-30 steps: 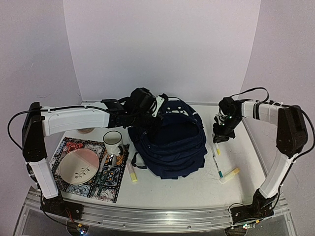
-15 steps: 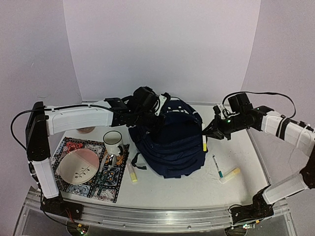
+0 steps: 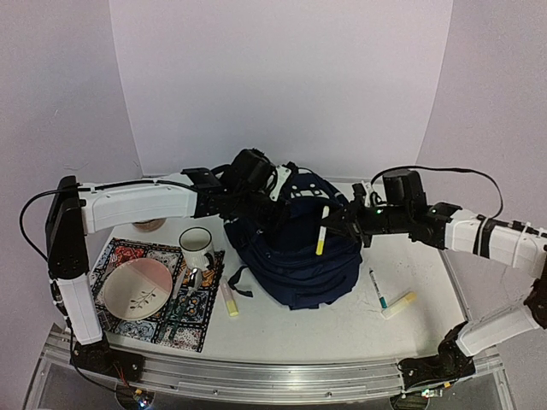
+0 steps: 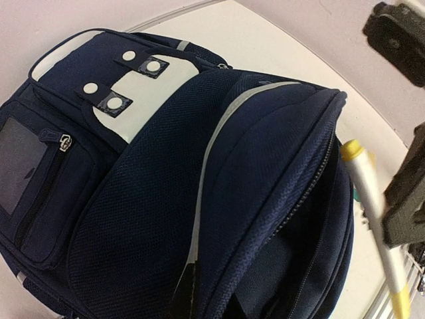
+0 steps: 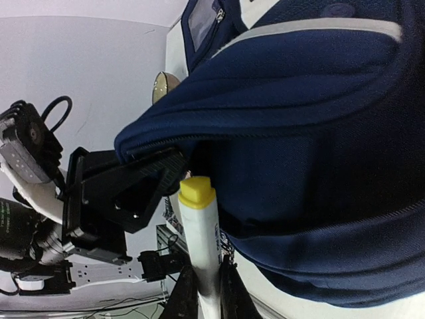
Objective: Pack the student bag
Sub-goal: Place the pen in the second largest pocket of the bag.
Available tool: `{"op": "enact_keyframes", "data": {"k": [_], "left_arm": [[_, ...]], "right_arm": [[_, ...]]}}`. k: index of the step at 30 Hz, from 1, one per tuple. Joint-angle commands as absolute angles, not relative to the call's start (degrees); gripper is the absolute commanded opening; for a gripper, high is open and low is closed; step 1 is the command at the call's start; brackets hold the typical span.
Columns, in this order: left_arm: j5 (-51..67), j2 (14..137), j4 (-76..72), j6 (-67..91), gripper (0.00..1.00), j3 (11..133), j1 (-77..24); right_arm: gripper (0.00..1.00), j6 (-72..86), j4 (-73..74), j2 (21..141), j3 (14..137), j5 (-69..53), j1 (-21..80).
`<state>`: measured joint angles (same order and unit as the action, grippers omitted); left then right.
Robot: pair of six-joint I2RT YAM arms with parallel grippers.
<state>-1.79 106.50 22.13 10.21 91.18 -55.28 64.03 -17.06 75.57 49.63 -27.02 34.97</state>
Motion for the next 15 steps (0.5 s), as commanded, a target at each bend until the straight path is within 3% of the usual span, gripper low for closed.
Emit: {"op": "enact_keyframes", "data": {"k": [1,15], "left_arm": [[2.62,104.45,17.83,11.46,0.00,95.66,-55.56],[1.49,101.27,17.24,9.59,0.00,90.89,-55.55]], "right_arm": [[0.00,72.34,-25.51,80.51,51.75,-23.38,36.24],[0.00,82.22,-26.96,91.75,60.51,-7.18,36.65]]}}
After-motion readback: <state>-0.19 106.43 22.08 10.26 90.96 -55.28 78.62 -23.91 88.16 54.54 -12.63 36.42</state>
